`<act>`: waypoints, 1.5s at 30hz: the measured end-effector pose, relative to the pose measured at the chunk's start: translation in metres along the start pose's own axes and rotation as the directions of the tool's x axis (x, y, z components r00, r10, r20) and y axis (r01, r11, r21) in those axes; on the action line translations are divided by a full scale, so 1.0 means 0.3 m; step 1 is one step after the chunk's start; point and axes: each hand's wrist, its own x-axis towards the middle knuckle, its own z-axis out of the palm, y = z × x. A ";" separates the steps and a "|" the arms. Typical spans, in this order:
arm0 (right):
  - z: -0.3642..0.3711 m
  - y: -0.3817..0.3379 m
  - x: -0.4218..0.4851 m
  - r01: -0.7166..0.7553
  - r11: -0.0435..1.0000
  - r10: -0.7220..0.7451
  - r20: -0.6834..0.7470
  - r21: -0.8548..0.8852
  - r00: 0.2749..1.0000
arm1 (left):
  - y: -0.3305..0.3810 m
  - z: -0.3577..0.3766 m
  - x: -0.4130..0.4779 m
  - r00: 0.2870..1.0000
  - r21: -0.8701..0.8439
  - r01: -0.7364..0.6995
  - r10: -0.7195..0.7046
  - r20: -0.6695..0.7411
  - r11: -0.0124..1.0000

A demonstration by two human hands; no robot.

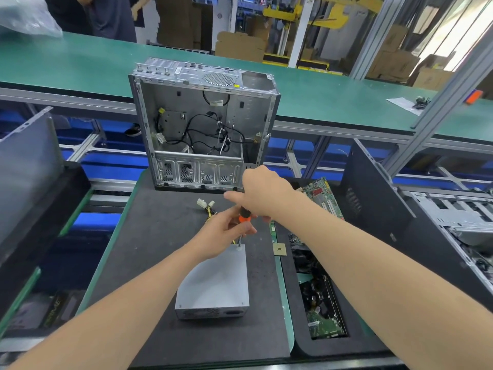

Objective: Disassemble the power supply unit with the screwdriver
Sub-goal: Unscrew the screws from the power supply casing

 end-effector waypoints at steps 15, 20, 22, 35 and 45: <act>-0.036 0.052 -0.017 0.257 0.956 -0.278 0.146 0.144 0.950 | -0.127 0.020 -0.023 0.998 0.499 -0.006 0.039 -0.056 0.866; -0.044 0.078 -0.023 0.233 0.957 -0.256 0.121 0.174 0.959 | -0.139 0.027 -0.024 0.999 0.615 -0.042 0.035 0.024 0.788; -0.058 0.090 -0.023 0.224 0.956 -0.245 0.097 0.192 0.965 | -0.138 0.029 -0.022 0.999 0.609 -0.033 0.035 0.009 0.793; -0.042 0.032 0.007 0.178 0.903 -0.168 -0.061 0.392 0.984 | -0.150 -0.242 -0.094 0.968 0.520 0.235 -0.147 -0.206 0.821; -0.005 -0.106 0.029 0.176 0.914 -0.172 -0.043 0.364 0.984 | -0.301 -0.335 -0.262 0.932 0.549 0.344 -0.209 -0.295 0.762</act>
